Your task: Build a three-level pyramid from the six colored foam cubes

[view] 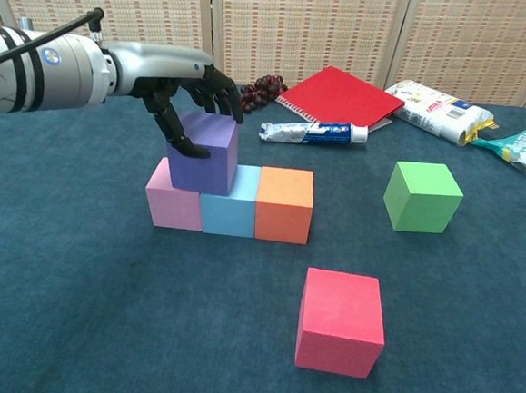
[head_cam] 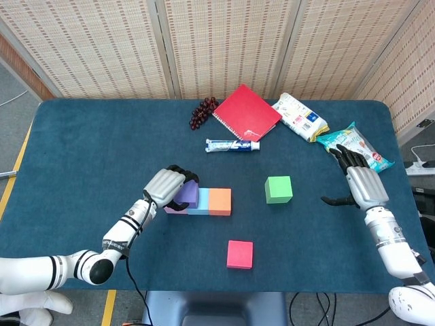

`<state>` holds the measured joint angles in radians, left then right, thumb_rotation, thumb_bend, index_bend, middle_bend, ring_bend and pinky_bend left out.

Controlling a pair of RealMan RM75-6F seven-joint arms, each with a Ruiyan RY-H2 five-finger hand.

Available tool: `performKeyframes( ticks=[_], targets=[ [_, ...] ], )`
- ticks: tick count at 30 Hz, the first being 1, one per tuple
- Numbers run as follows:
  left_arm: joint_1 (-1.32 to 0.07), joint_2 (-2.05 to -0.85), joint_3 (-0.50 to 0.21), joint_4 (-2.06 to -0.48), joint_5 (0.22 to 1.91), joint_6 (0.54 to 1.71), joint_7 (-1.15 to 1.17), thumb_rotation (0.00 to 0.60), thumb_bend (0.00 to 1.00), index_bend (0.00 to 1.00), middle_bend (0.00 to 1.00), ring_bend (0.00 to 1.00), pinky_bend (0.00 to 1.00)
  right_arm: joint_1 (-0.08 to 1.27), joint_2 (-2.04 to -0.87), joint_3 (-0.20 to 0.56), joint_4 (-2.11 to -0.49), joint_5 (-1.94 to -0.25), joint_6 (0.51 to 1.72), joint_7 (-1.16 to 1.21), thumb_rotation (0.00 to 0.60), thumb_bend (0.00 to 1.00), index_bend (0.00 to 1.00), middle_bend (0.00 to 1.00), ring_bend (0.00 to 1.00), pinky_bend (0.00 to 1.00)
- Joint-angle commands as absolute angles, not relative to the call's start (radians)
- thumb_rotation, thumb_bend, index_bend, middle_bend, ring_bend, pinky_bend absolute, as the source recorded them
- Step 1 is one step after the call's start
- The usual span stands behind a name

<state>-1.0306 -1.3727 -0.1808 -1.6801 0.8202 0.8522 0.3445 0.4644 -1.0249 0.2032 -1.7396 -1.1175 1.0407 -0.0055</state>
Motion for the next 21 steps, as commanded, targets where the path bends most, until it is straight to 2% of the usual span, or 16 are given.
performKeyframes(
  ticks=[1,21],
  targets=[
    [-1.032,-1.373,-0.179,-1.679,0.819,0.849,0.345,0.600,0.29,0.34,0.36,0.24,0.19,0.464,-1.025,0.203,-1.740,-1.118,1.041,-0.007,0.600,0.21,0.00,0.04,0.00,0.05],
    [-1.036,-1.383,-0.177,-1.663,0.816,0.844,0.345,0.600,0.30,0.34,0.36,0.24,0.19,0.464,-1.027,0.202,-1.738,-1.112,1.041,-0.012,0.600,0.21,0.00,0.04,0.00,0.05]
  ],
)
